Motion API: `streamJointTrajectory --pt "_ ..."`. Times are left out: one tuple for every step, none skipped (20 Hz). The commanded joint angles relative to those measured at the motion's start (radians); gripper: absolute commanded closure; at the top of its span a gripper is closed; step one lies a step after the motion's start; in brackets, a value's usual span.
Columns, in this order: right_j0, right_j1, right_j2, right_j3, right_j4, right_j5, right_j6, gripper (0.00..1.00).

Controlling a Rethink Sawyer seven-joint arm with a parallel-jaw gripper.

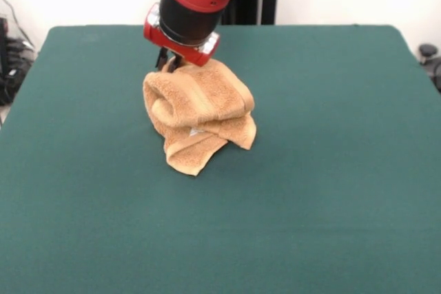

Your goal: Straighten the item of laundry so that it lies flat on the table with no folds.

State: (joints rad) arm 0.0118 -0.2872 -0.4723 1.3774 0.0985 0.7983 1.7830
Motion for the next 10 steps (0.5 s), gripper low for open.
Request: streamJointTrajectory --pt "0.016 -0.004 0.078 -0.002 0.076 0.147 0.261 1.0" --pt "0.017 -0.005 0.077 -0.002 0.079 0.159 0.264 1.0" --pt "0.018 -0.005 0.076 -0.002 0.08 0.163 0.265 1.0" --pt "0.015 -0.003 0.079 0.0 0.084 0.165 0.265 1.0" --pt "0.013 -0.003 0.082 0.002 0.087 0.167 0.264 1.0" --pt "0.007 0.001 0.085 -0.003 0.089 0.168 0.26 1.0" --pt "0.005 0.002 0.086 -0.002 0.091 0.169 0.259 1.0" --pt "0.002 0.004 0.088 -0.004 0.094 0.173 0.259 1.0" --pt "0.001 0.005 0.088 -0.004 0.096 0.176 0.26 1.0" --pt "0.0 0.005 0.089 -0.006 0.1 0.187 0.262 1.0"
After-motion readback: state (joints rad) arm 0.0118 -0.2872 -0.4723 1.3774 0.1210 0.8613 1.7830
